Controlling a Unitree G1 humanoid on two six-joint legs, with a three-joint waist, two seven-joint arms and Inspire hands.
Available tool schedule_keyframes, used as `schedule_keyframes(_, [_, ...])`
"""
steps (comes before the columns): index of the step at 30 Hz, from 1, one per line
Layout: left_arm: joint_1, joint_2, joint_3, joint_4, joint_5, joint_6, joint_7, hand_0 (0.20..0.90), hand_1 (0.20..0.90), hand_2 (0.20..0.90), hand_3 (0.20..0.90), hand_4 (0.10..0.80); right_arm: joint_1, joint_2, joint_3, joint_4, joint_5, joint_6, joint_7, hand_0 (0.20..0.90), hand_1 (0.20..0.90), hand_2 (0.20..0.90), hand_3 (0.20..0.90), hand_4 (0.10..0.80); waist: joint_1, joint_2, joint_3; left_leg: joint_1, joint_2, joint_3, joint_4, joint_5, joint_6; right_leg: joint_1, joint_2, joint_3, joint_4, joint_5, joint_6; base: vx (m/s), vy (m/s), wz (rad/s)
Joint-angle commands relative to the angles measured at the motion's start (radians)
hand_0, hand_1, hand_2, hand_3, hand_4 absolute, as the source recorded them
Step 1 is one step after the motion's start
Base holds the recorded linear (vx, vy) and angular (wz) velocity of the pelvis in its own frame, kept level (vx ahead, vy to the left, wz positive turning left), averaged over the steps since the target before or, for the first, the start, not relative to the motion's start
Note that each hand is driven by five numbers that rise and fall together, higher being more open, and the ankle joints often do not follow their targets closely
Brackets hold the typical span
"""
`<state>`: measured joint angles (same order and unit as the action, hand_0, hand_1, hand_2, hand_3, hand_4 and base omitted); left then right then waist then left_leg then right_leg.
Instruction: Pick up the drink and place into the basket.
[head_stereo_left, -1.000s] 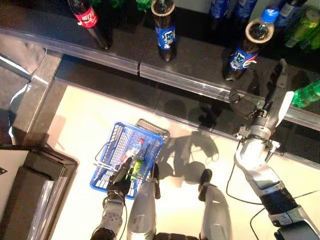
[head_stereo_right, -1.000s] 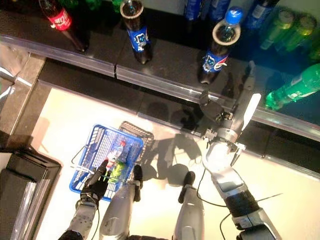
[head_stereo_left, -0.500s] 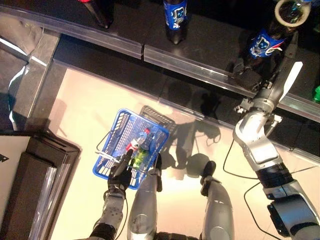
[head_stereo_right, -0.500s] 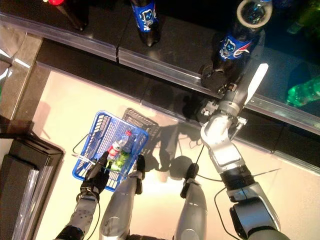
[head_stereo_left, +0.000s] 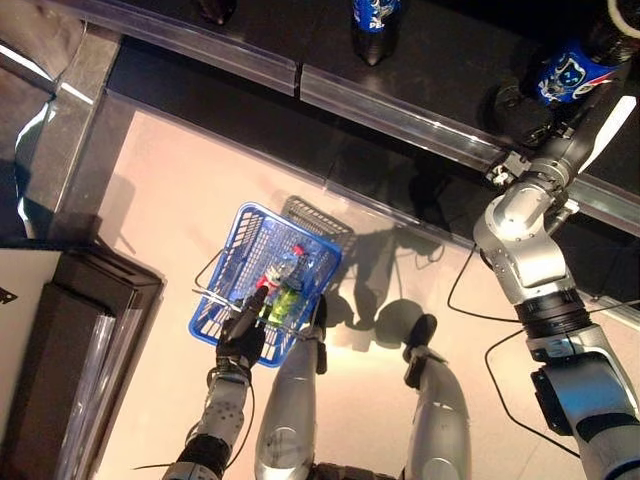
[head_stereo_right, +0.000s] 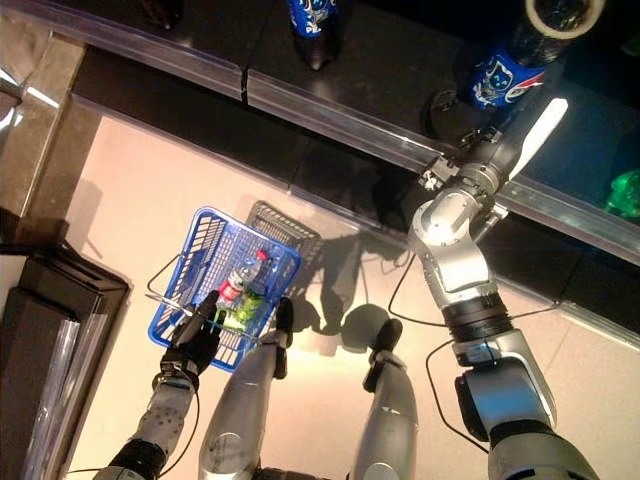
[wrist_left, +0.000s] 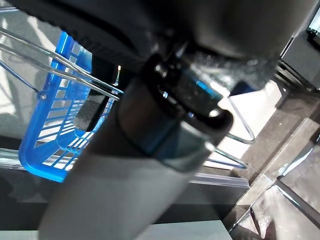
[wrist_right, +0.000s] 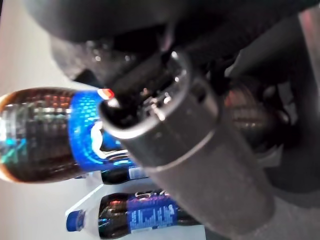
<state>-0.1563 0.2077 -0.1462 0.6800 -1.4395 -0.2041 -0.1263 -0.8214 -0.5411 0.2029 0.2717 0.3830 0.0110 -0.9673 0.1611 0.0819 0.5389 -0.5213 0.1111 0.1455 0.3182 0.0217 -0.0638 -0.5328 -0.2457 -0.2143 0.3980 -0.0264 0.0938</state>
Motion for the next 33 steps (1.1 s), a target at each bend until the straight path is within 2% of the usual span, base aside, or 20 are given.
schedule_keyframes(1, [0.107,0.052,-0.03,-0.13,-0.014,-0.026,-0.087,0.3,0.3,0.3,0.2,0.1,-0.142,-0.09,-0.031,-0.006,-0.003,-0.094,-0.028,0.9,0.9,0.9,0.9,0.8,0.016,-0.004,-0.019,-0.025,-0.069,-0.072,0.042,-0.053,0.045,0.017,0.012,-0.035,0.053,-0.049,0.006,0.076,-0.014,0.02])
schedule_keyframes(3, [0.106,0.055,-0.033,-0.128,-0.016,-0.025,-0.088,0.3,0.3,0.3,0.2,0.1,-0.166,-0.095,-0.029,0.019,0.013,-0.098,-0.025,0.9,0.9,0.9,0.9,0.8,0.02,-0.003,-0.019,-0.029,-0.071,-0.073,0.038,-0.052,0.046,0.014,0.012,-0.037,0.051,-0.047,0.007,-0.005,0.0,-0.02])
schedule_keyframes(4, [0.1,0.057,-0.031,-0.13,-0.016,-0.024,-0.088,0.3,0.3,0.3,0.2,0.1,-0.179,-0.098,-0.028,0.024,0.017,-0.102,-0.026,0.9,0.9,0.9,0.9,0.8,0.021,-0.002,-0.019,-0.051,-0.07,-0.066,0.032,-0.025,0.053,-0.004,0.013,-0.049,0.041,-0.023,-0.004,-0.005,0.007,-0.04])
schedule_keyframes(5, [0.106,0.057,-0.034,-0.129,-0.017,-0.024,-0.088,0.3,0.3,0.3,0.2,0.1,-0.178,-0.099,-0.025,0.032,0.023,-0.103,-0.023,0.9,0.9,0.9,0.9,0.8,0.022,-0.003,-0.019,-0.032,-0.073,-0.074,0.037,-0.051,0.047,0.012,0.013,-0.038,0.051,-0.047,0.007,0.0,0.0,0.0])
schedule_keyframes(6, [0.106,0.06,-0.035,-0.129,-0.021,-0.024,-0.091,0.3,0.3,0.3,0.2,0.1,-0.195,-0.107,-0.024,0.052,0.041,-0.112,-0.017,0.465,0.465,0.465,0.392,0.292,0.024,-0.002,-0.019,-0.033,-0.075,-0.075,0.035,-0.051,0.048,0.01,0.013,-0.039,0.049,-0.046,0.006,0.065,0.002,0.01])
schedule_keyframes(7, [0.106,0.062,-0.033,-0.129,-0.022,-0.023,-0.094,0.3,0.3,0.3,0.2,0.1,-0.205,-0.112,-0.021,0.069,0.057,-0.126,-0.01,0.3,0.3,0.3,0.2,0.1,0.027,-0.002,-0.019,-0.034,-0.077,-0.076,0.035,-0.052,0.049,0.009,0.013,-0.041,0.049,-0.046,0.006,0.0,0.0,0.0])
schedule_keyframes(25, [0.092,0.09,-0.025,-0.133,-0.033,-0.01,-0.115,0.3,0.3,0.3,0.2,0.1,-0.266,-0.155,-0.021,0.143,0.105,-0.17,0.017,0.3,0.3,0.3,0.2,0.1,0.039,-0.006,-0.019,-0.034,-0.088,-0.074,0.029,-0.061,0.057,0.007,0.007,-0.058,0.055,-0.051,0.011,-0.015,-0.001,0.01])
schedule_keyframes(30, [0.09,0.093,-0.016,-0.14,-0.036,-0.017,-0.133,0.3,0.3,0.3,0.2,0.1,-0.236,-0.148,-0.044,0.083,0.094,-0.181,0.035,0.3,0.3,0.3,0.2,0.1,0.036,-0.009,-0.019,-0.021,-0.087,-0.072,0.037,-0.067,0.059,0.021,0.008,-0.067,0.075,-0.066,0.005,-0.05,-0.013,0.0])
schedule_keyframes(33, [0.093,0.09,-0.007,-0.153,-0.038,-0.031,-0.152,0.3,0.3,0.3,0.2,0.1,-0.183,-0.129,-0.075,-0.029,0.041,-0.173,0.066,0.3,0.3,0.3,0.2,0.1,0.028,-0.009,-0.019,-0.002,-0.087,-0.073,0.036,-0.068,0.059,0.034,0.013,-0.069,0.093,-0.078,-0.002,-0.079,-0.006,0.01])
